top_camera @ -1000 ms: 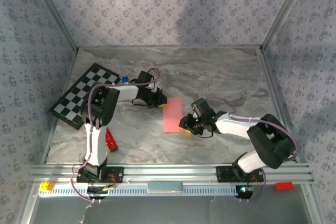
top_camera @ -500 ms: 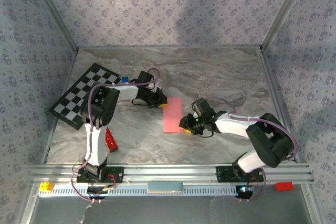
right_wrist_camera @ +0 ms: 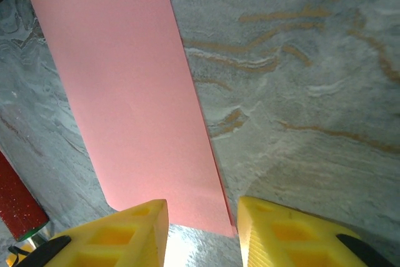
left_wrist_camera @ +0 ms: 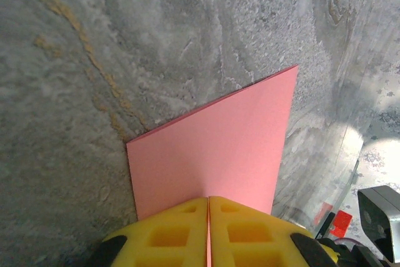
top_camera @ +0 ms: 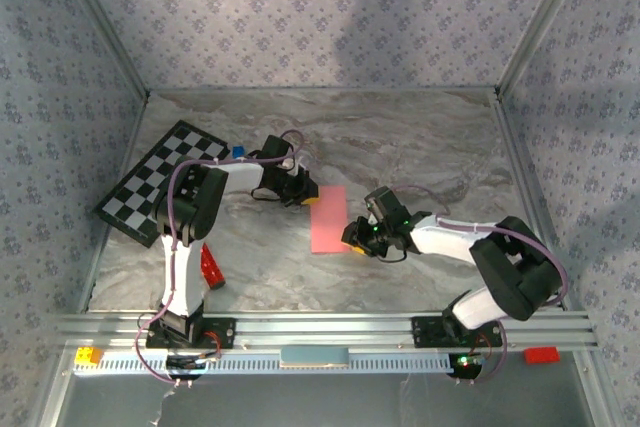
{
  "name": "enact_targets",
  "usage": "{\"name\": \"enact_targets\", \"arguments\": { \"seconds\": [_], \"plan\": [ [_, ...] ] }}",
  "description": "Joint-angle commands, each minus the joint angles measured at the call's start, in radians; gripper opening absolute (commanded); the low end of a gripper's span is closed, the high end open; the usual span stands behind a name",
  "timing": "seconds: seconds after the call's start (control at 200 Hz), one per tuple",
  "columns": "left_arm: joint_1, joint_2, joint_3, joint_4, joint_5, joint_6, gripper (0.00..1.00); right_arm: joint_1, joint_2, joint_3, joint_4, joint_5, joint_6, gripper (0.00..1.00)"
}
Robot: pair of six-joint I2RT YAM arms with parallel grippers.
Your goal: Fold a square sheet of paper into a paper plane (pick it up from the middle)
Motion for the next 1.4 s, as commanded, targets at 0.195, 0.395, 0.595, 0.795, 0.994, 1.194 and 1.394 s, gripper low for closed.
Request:
{"name": "enact_targets", "arguments": {
  "seconds": [0.195, 0.395, 0.595, 0.795, 0.994, 1.194, 1.394],
  "plan": [
    [0.003, -0.041, 0.050, -0.039, 0.008, 0.000, 0.12, 0.001, -0.039, 0.003, -0.052, 0.031, -0.021, 0.35],
    [0.003, -0.032, 0.061, -0.031, 0.017, 0.008, 0.12, 0.008, -0.039, 0.003, -0.046, 0.020, -0.021, 0.35],
    [0.005, -0.008, 0.085, -0.070, -0.017, 0.029, 0.12, 0.018, -0.039, -0.003, -0.037, 0.012, -0.016, 0.35],
    [0.009, 0.056, 0.067, -0.085, -0.070, 0.026, 0.11, 0.021, -0.039, -0.026, -0.002, -0.014, 0.007, 0.37],
    [0.011, 0.058, 0.001, -0.075, -0.083, 0.019, 0.10, 0.022, -0.038, -0.049, 0.019, -0.030, 0.029, 0.38],
    [0.012, 0.062, -0.018, -0.077, -0.083, 0.022, 0.10, 0.019, -0.025, -0.050, 0.083, -0.062, 0.041, 0.38],
    [0.011, 0.062, -0.014, -0.077, -0.079, 0.017, 0.10, 0.018, -0.002, -0.044, 0.102, -0.066, 0.048, 0.37]
  ]
}}
